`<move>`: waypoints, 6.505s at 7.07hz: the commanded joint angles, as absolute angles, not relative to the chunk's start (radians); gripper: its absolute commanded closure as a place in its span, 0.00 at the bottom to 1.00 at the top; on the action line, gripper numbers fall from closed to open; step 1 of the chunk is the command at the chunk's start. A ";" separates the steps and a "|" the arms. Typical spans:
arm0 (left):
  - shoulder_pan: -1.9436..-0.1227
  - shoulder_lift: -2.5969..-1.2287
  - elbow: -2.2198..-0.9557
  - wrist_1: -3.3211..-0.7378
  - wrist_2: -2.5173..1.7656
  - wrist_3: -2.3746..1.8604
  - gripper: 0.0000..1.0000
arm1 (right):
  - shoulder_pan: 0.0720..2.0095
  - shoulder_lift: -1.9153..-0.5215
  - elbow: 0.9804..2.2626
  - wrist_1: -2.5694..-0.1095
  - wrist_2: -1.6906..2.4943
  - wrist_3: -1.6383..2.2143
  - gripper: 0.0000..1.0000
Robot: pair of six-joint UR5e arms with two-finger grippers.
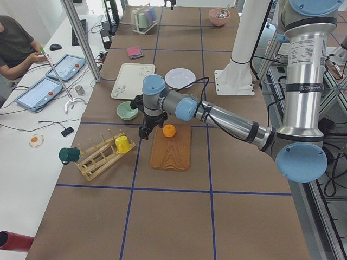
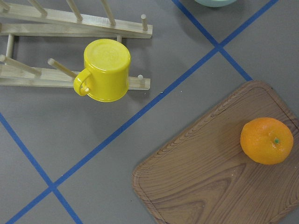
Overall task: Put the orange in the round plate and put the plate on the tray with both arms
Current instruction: 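Move the left gripper down over the orange on the wooden board, then close the left gripper around the orange, then carry the orange with the left gripper onto the white plate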
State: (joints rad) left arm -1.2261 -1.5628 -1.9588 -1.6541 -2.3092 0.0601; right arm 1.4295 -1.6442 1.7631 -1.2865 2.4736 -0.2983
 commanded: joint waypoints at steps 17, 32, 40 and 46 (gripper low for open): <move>-0.802 -1.663 -1.858 -1.736 -2.062 -0.298 0.01 | 1.348 -1.631 1.759 -1.285 2.437 -0.258 0.00; -0.782 -1.706 -1.778 -1.730 -2.057 -0.299 0.66 | 1.333 -1.623 1.758 -1.285 2.439 -0.236 0.00; -0.663 -2.121 -1.844 -1.520 -2.145 -0.760 1.00 | 1.335 -1.601 1.759 -1.285 2.437 -0.221 0.00; -0.471 -2.484 -1.474 -1.496 -1.915 -0.913 1.00 | 1.332 -1.601 1.755 -1.285 2.428 -0.218 0.00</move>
State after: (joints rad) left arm -0.5163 -2.4695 -1.5148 -1.4894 -1.9577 -0.9095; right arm 1.3325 -1.6026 1.7555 -1.2855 2.4331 -0.2190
